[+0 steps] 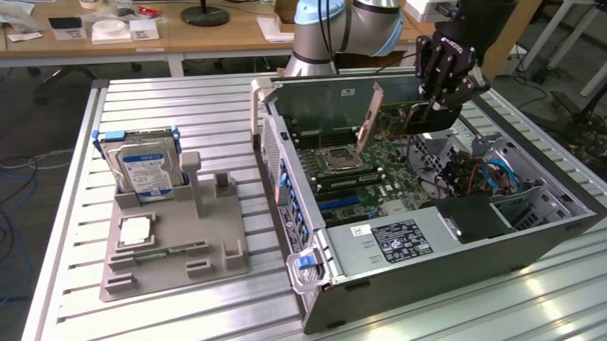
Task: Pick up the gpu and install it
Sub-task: 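Insert the gpu into the slot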
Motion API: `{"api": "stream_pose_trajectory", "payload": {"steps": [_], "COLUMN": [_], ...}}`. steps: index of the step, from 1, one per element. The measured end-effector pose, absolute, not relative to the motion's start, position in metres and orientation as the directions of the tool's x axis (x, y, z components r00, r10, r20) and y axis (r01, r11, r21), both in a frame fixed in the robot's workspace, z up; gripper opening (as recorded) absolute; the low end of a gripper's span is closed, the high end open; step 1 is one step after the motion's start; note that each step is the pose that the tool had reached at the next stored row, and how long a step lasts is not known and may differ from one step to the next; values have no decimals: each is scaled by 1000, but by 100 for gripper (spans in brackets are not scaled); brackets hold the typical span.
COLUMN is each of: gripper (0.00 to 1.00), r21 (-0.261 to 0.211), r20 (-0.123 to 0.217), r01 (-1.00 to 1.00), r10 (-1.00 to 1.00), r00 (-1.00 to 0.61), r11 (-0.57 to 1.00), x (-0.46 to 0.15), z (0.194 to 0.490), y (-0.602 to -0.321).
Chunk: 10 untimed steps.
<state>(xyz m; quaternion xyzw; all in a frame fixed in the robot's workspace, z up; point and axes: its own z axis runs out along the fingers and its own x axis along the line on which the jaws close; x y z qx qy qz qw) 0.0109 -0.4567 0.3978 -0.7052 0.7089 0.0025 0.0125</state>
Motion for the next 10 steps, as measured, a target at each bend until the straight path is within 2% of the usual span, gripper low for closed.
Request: {"api": "stream_pose_trajectory", "payload": {"steps": [10], "gripper": [27], "r21": [-14], "r20": [-21], "r01": [-1000], "r10": [-1000], "r00": [-5], "r11": [6], "x": [5], "z": [393], "y": [-457]}}
